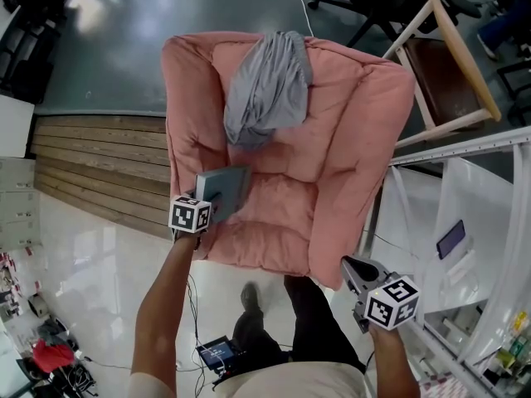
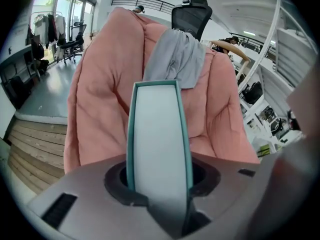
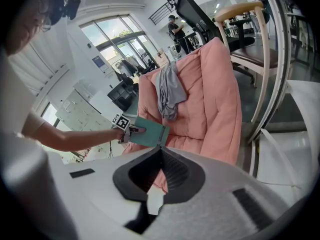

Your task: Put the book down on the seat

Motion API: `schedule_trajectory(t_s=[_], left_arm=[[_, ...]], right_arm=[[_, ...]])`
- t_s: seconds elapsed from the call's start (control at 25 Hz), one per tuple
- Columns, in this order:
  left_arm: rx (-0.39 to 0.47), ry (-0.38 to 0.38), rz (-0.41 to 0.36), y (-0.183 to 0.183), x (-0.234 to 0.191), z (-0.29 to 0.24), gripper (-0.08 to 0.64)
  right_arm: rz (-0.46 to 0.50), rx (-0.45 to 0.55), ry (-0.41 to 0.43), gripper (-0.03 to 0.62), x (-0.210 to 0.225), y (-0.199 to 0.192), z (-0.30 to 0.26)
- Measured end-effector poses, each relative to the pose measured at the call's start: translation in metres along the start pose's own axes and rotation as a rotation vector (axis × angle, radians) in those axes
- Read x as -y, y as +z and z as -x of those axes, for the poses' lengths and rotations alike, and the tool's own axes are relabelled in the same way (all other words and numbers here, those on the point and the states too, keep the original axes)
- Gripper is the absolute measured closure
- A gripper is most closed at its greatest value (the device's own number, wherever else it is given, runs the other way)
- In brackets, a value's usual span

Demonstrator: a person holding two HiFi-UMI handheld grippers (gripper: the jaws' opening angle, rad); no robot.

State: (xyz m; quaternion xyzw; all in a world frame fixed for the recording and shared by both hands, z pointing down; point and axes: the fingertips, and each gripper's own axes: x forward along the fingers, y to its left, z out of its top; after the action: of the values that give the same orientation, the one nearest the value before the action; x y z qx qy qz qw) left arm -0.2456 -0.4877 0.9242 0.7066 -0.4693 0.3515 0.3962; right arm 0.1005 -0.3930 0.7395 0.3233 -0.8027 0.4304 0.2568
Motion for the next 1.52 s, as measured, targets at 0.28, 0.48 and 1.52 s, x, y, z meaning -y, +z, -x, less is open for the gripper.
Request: schedule_trajectory(t_s=[0.28,0.48,1.52], left_arm=[[-0.021,0.012,0.0,-0.009,-0.007,-0.006,0.4],[-0.034,0.015,-0.004,-0.011,-0.013,-0.007,0.4],[0.016,0.012,0.072,-0.035,-0.02,0.021,0.399]], right_arm=[[-0.006,-0.01,-0.002,0.598,0.002,-0.003,-0.004],[-0.004,-0.009,0.007,0.598,-0.004,-0.002,-0.009],[0.01,-0.067,0.08,0.598,-0.055,-0.021,-0.039]])
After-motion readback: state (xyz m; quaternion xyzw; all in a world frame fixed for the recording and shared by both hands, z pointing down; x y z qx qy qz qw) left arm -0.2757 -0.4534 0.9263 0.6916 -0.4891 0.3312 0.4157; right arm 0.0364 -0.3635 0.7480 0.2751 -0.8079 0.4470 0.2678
